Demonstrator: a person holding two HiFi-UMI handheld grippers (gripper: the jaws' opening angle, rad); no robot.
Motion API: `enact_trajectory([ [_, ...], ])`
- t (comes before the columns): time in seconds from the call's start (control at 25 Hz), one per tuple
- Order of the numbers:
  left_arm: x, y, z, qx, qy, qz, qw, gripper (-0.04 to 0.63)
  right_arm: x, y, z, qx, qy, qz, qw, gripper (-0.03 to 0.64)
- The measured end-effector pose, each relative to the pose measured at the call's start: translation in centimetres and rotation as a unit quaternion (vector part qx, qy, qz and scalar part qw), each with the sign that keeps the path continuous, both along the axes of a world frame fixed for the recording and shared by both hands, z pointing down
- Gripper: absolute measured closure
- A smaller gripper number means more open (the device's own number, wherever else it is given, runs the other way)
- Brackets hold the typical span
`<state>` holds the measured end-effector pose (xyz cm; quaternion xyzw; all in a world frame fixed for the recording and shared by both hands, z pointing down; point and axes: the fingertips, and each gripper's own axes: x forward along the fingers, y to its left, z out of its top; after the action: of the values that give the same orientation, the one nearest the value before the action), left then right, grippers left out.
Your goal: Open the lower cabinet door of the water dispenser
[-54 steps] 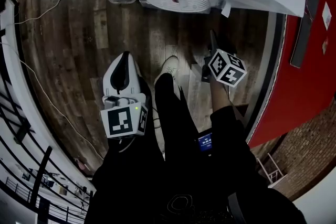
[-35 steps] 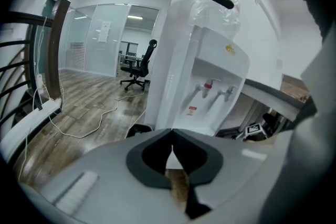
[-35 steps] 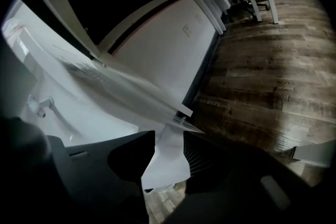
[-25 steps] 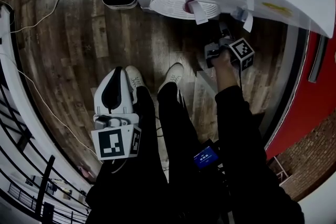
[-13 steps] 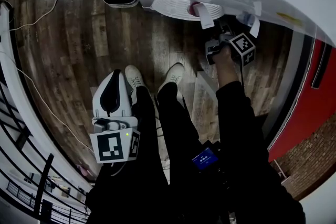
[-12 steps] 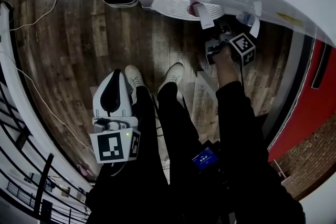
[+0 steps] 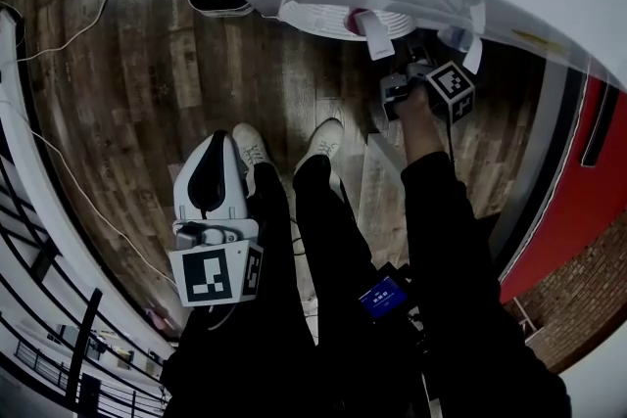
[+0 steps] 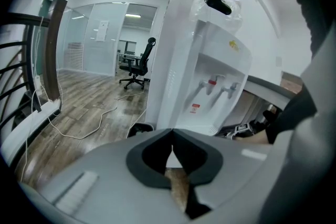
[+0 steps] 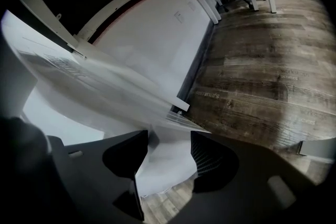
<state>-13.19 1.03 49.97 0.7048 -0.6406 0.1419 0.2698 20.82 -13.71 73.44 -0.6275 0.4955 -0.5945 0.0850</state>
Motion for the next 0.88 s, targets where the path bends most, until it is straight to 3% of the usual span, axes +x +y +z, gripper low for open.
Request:
enact_trajectory([
  [0.32,0.4,-0.3,0.1,-0.005,0.003,0.003,1.0000,0.589,-0.1,1.9,0.4,-0.022,-0.010,0.000,1.000,0.325],
  [0.88,1.8,-0.3,-0.8,0.009,0.006,0.026,0.9996,0.589,-1.1,7.9,0.9,-0.057,-0.020,-0.025,0.998,0.307],
])
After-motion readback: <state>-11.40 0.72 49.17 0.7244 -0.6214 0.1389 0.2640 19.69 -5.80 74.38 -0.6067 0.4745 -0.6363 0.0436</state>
